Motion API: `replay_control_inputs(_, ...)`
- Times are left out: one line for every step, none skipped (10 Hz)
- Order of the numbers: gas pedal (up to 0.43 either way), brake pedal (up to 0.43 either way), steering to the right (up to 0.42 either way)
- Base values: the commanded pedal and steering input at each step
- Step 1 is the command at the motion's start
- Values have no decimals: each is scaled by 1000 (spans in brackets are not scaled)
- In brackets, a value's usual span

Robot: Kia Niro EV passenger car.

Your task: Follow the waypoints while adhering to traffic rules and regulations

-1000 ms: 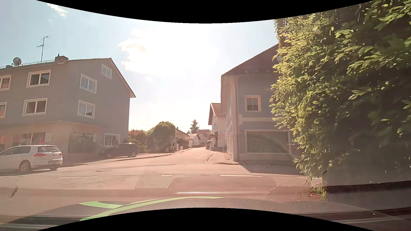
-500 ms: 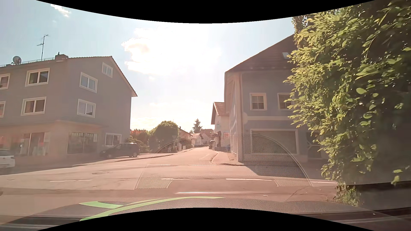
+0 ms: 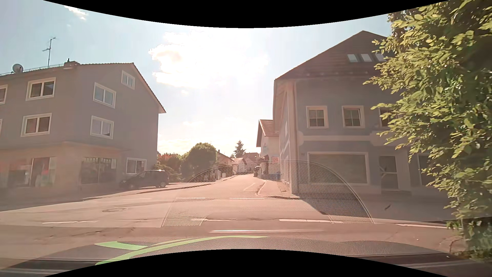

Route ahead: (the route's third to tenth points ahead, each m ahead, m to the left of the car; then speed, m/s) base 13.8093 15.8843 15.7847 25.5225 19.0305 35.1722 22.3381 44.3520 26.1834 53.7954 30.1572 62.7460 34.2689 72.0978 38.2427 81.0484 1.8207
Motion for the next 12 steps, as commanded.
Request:
replay_control_inputs(0,0,-40)
replay_control_inputs(0,0,-33)
replay_control_inputs(0,0,-29)
replay_control_inputs(0,0,-25)
replay_control_inputs(0,0,-21)
replay_control_inputs(0,0,-18)
replay_control_inputs(0,0,-15)
replay_control_inputs(0,0,-12)
replay_control_inputs(0,0,-11)
replay_control_inputs(0,0,-11)
replay_control_inputs(0,0,-11)
replay_control_inputs(0,0,-11)
